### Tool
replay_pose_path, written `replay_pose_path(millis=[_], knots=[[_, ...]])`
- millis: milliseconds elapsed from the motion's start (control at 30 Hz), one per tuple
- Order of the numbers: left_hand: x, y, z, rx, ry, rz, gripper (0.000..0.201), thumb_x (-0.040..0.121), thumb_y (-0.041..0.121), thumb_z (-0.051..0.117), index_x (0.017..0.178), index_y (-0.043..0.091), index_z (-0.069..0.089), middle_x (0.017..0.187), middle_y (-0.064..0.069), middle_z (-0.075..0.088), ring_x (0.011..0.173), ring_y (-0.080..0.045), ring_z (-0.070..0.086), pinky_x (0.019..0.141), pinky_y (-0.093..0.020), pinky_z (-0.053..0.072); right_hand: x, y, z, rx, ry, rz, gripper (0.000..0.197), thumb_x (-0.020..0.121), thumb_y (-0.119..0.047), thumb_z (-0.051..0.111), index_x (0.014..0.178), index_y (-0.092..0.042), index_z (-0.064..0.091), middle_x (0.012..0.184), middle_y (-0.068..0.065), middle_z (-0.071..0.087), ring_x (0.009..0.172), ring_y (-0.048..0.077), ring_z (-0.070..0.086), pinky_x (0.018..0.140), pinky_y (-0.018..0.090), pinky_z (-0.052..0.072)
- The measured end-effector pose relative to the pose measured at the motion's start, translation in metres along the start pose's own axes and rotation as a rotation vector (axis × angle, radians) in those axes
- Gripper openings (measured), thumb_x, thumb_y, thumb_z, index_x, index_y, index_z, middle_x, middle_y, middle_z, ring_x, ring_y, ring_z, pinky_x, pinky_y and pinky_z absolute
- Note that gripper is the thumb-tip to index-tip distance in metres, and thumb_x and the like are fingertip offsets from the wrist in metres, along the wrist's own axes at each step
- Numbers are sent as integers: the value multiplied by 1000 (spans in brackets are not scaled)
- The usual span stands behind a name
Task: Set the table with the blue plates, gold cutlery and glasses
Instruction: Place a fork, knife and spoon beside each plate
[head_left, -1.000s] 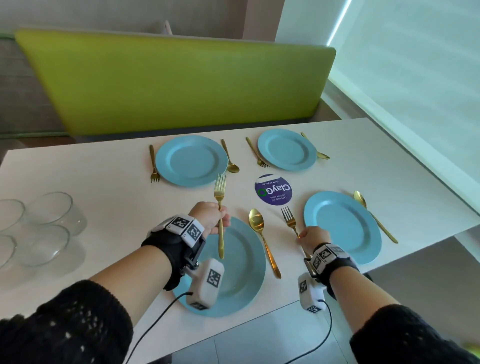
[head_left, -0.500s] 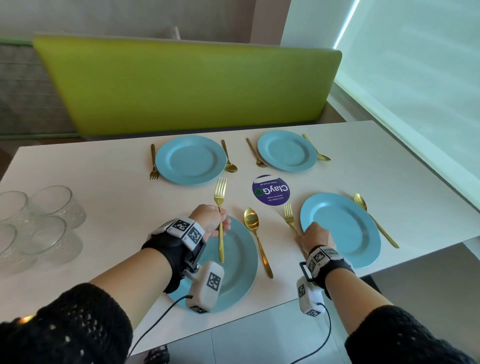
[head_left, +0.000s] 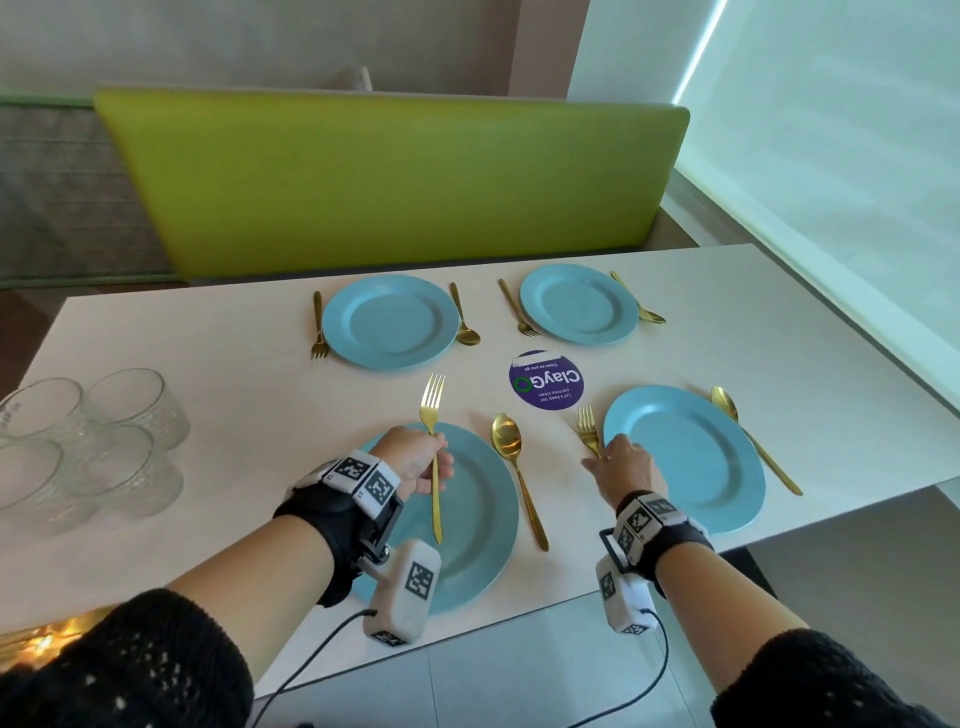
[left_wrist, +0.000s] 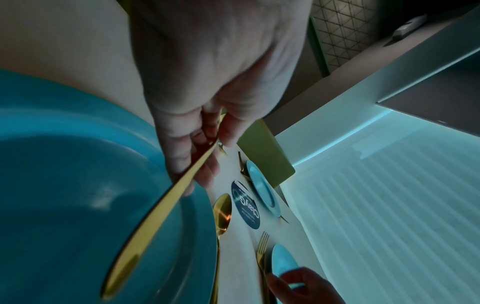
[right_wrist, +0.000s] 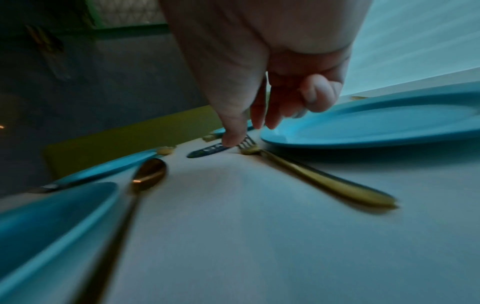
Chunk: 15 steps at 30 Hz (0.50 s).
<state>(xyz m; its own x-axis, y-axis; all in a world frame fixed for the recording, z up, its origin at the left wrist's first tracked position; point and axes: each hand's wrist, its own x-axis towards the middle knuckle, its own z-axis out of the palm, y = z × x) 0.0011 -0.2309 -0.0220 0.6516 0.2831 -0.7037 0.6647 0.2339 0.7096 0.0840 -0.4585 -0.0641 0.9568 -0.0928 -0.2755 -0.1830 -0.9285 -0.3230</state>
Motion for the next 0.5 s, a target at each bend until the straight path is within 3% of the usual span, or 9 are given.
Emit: replay_pose_path(millis=[67, 133, 200, 233, 300, 367, 433, 500], knots=[[-4, -2, -1, -39, -4, -23, 31, 101, 18, 38, 74, 7, 48, 70, -8, 49, 61, -19, 50, 61, -35, 46, -14, -18, 2, 30, -57, -132, 38, 87, -38, 62, 114, -11, 58, 118, 11, 62, 109, 28, 58, 90, 34, 46], [-7, -4, -4, -42, -4, -34, 32, 102, 18, 36, 74, 8, 49, 70, -8, 47, 61, -19, 50, 59, -36, 47, -33, -40, 5, 61, -137, -263, 28, 87, -40, 62, 102, -17, 64, 103, 7, 67, 99, 23, 61, 81, 27, 44], [-10, -6, -8, -25, -2, -29, 31, 101, 16, 36, 75, 9, 50, 73, -8, 45, 62, -20, 51, 54, -36, 50, -56, -63, 10, 118, -217, -344, 19, 87, -39, 63, 88, -21, 65, 87, 1, 61, 86, 18, 56, 73, 22, 37], [-13, -7, -11, -18, -7, -30, 30, 101, 16, 36, 75, 9, 51, 75, -9, 44, 64, -20, 51, 50, -36, 52, -67, -75, 14, 151, -249, -362, 21, 87, -40, 62, 90, -19, 66, 85, -1, 58, 83, 15, 53, 72, 20, 35], [-18, -11, -18, -18, -28, -34, 29, 100, 15, 37, 77, 9, 53, 79, -10, 45, 66, -21, 50, 53, -38, 53, -88, -95, 26, 204, -277, -368, 30, 87, -41, 62, 98, -14, 67, 85, -1, 60, 81, 11, 51, 72, 21, 37], [-25, -17, -29, -28, -61, -36, 26, 100, 13, 38, 79, 8, 54, 80, -11, 47, 64, -21, 48, 62, -40, 51, -107, -112, 39, 263, -286, -355, 23, 87, -40, 62, 89, -18, 66, 82, -1, 61, 78, 12, 53, 73, 25, 44], [-31, -25, -46, -34, -93, -33, 25, 99, 12, 37, 81, 8, 53, 73, -9, 49, 61, -20, 48, 63, -39, 49, -127, -128, 50, 300, -312, -350, 18, 88, -36, 61, 78, -21, 61, 77, -2, 59, 75, 16, 54, 77, 31, 50], [-37, -31, -66, -54, -109, -38, 23, 99, 13, 37, 83, 9, 53, 68, -8, 47, 59, -21, 49, 60, -39, 49, -147, -144, 62, 321, -336, -332, 15, 90, -29, 60, 82, -16, 65, 79, 1, 59, 72, 17, 54, 78, 33, 51]])
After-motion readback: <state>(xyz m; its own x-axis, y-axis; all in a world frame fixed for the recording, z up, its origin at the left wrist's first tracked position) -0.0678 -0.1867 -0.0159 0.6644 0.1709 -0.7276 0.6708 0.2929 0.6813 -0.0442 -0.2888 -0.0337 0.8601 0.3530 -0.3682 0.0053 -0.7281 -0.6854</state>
